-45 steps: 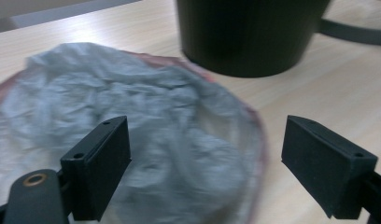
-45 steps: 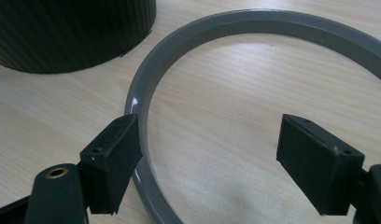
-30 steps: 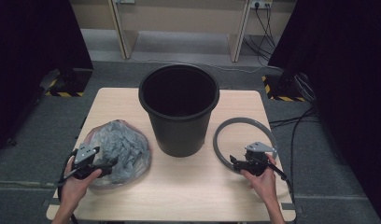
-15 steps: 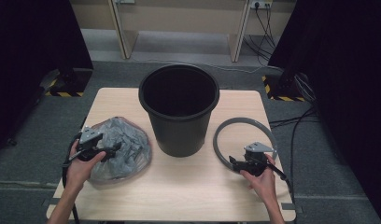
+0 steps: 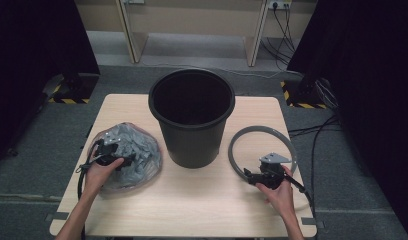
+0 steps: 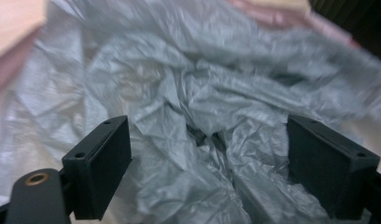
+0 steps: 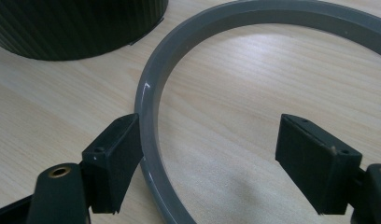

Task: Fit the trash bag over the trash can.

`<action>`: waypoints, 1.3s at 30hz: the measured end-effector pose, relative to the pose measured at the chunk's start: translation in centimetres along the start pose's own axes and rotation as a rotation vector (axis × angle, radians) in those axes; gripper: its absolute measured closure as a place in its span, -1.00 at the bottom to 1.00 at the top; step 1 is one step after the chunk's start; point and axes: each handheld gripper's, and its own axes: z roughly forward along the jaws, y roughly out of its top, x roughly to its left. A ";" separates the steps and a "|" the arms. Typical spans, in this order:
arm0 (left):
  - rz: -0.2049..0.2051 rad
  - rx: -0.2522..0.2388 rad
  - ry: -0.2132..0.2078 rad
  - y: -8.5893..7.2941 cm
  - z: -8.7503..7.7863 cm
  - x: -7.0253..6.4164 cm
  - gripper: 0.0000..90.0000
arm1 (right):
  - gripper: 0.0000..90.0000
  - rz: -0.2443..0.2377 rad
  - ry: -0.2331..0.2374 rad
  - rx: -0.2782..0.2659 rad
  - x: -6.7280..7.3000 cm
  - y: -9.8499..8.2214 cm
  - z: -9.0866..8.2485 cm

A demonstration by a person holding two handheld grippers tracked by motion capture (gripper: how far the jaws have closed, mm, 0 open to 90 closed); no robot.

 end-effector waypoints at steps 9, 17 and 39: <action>0.025 0.001 -0.102 -0.7 0.9 0.2 -0.11 | -0.47 -0.003 -0.007 -0.015 -0.2 0.1 -0.1; 0.050 -0.038 -0.110 -1.1 0.6 -0.1 0.56 | -0.45 -0.005 -0.001 -0.020 -0.1 0.1 -0.1; 0.021 -0.345 -0.165 2.4 -9.1 1.1 0.66 | -0.45 0.011 -0.004 -0.044 -0.6 0.3 -0.5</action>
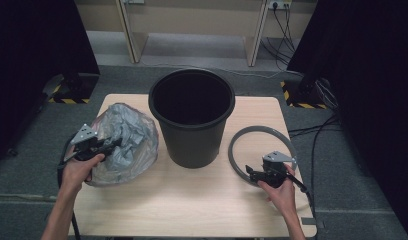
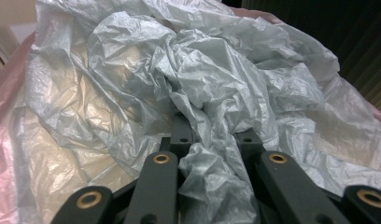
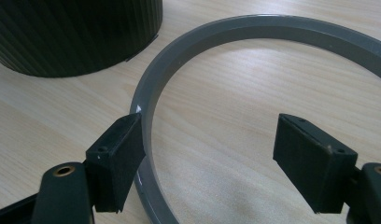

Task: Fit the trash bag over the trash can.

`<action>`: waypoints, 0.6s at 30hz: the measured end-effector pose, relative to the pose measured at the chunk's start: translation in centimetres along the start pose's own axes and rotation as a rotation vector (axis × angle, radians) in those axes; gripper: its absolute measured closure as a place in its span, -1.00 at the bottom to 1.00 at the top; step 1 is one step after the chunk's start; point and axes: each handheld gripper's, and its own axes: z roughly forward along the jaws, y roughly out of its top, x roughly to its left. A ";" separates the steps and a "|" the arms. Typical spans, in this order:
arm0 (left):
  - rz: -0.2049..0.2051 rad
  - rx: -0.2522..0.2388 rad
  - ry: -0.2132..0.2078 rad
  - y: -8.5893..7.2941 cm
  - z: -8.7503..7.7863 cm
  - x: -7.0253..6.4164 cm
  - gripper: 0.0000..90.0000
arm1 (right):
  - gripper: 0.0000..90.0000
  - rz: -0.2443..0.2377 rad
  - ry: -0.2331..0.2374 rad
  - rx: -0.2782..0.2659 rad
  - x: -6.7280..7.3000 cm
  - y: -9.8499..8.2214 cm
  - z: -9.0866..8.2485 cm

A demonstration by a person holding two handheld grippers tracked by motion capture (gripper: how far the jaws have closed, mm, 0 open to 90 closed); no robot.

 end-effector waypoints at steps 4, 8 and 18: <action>0.002 -0.051 -0.011 1.0 -1.4 -0.1 0.66 | -0.45 -0.003 -0.003 0.004 0.0 0.0 0.1; -0.022 -0.110 -0.041 1.7 -2.4 0.1 0.66 | -0.45 -0.001 -0.005 0.004 -0.1 0.0 0.1; 0.000 -0.206 -0.070 3.5 -4.8 -0.8 0.66 | -0.45 -0.003 -0.005 0.007 -0.1 0.0 0.1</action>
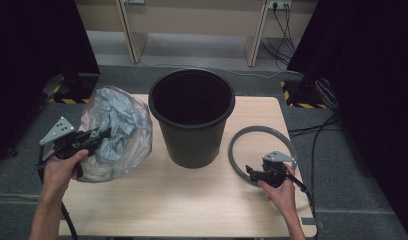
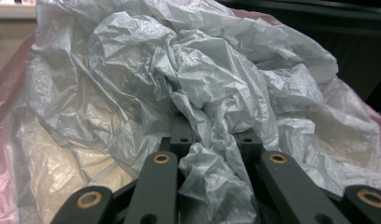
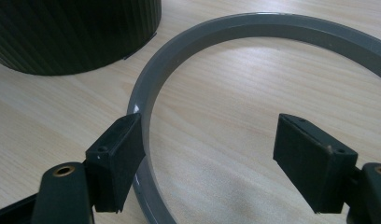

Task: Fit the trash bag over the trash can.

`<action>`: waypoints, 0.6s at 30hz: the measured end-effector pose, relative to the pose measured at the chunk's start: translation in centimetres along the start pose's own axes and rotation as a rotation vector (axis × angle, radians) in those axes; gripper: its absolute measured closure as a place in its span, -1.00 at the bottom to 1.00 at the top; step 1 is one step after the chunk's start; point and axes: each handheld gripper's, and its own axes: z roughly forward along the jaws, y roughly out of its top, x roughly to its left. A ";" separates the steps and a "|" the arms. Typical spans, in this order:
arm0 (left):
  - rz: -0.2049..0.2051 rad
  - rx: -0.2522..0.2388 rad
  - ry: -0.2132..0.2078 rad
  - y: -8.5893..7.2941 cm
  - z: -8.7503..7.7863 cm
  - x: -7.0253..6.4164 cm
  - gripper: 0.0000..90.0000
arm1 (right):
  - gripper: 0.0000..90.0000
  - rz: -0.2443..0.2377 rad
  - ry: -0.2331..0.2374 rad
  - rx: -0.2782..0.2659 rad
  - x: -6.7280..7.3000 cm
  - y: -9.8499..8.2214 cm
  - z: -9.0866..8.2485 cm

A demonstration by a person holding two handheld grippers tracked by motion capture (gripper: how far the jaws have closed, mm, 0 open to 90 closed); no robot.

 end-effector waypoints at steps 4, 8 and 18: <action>-0.016 -0.048 -0.026 1.2 -0.7 -0.1 0.66 | -0.45 0.001 -0.001 -0.002 -0.1 0.0 0.0; -0.008 -0.081 -0.046 2.8 -1.1 -0.4 0.66 | -0.45 -0.002 -0.004 0.001 -0.1 0.0 0.0; 0.038 -0.126 -0.092 6.4 -0.6 -2.2 0.66 | -0.45 -0.011 -0.006 0.013 0.0 -0.1 0.3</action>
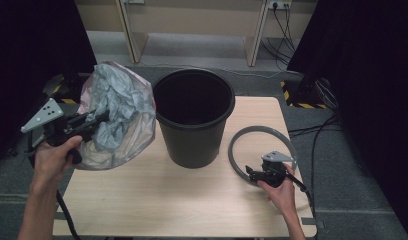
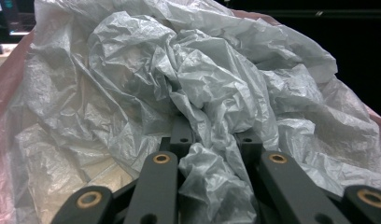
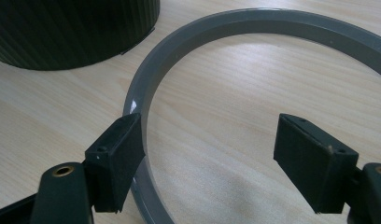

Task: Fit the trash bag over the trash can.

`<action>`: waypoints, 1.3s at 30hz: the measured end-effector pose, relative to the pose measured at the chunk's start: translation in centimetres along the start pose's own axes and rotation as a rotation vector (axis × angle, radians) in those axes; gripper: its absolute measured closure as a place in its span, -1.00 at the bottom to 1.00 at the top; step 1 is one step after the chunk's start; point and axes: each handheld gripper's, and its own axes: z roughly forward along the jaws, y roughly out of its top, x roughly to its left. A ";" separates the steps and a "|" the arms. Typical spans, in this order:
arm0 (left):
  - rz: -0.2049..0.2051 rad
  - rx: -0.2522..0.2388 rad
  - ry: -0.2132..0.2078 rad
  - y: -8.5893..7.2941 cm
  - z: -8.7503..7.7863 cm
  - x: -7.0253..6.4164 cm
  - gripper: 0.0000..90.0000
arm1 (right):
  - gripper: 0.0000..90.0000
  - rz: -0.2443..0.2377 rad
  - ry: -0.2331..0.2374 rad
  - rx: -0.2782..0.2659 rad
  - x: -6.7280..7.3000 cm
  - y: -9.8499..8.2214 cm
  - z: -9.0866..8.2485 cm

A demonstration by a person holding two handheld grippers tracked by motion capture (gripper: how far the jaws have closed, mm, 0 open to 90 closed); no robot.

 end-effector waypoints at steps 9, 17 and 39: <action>0.047 0.020 -0.045 3.0 2.4 -1.4 0.66 | -0.45 0.015 0.005 0.001 -0.2 -0.2 0.2; 0.078 0.087 -0.097 6.0 5.9 -2.5 0.66 | -0.45 0.014 0.005 -0.001 -0.3 -0.2 0.1; 0.105 0.218 -0.175 8.9 17.2 -6.5 0.65 | -0.45 0.034 0.009 -0.016 -0.8 -0.2 -0.2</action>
